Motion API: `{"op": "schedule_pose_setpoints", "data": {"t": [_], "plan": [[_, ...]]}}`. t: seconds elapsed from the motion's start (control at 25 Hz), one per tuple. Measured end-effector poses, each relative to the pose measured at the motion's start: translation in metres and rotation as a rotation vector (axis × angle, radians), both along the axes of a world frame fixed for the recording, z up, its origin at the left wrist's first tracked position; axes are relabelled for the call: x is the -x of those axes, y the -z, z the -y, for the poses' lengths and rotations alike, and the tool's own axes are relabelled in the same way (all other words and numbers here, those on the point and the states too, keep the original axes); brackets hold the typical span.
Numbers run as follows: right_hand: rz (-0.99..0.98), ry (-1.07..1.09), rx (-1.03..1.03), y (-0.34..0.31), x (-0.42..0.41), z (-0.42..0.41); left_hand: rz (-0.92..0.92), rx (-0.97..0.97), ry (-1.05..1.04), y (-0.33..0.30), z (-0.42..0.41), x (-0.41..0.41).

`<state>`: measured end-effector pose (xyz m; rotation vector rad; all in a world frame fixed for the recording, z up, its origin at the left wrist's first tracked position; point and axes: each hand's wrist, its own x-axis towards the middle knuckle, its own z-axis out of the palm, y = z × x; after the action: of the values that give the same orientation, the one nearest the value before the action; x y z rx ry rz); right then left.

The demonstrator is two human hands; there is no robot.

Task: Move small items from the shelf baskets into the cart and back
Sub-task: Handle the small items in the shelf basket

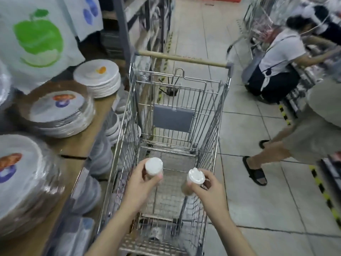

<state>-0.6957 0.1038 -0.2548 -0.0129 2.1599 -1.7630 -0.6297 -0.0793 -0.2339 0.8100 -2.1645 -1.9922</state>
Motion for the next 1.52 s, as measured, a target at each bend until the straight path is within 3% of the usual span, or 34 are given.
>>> {"op": "schedule_pose_setpoints", "data": {"t": [0.2,0.48,0.8,1.16,1.4,1.52], "plan": [[0.110,0.160,-0.063,0.080,0.067,0.044,0.149,-0.013,0.006,0.088,0.048,0.082],[0.202,0.347,-0.172,0.201,0.161,0.080,0.245,-0.019,0.053,0.221,0.045,0.184],[0.178,0.491,-0.261,0.321,0.248,0.093,0.233,-0.053,0.085,0.353,0.039,0.276],[0.121,0.658,-0.373,0.382,0.276,0.094,0.230,-0.011,0.166,0.411,0.007,0.339],[0.115,0.712,-0.301,0.394,0.283,0.098,0.211,0.111,0.178,0.424,0.001,0.348],[0.111,0.724,-0.269,0.392,0.285,0.099,0.193,0.057,0.156,0.428,-0.005,0.347]]}}
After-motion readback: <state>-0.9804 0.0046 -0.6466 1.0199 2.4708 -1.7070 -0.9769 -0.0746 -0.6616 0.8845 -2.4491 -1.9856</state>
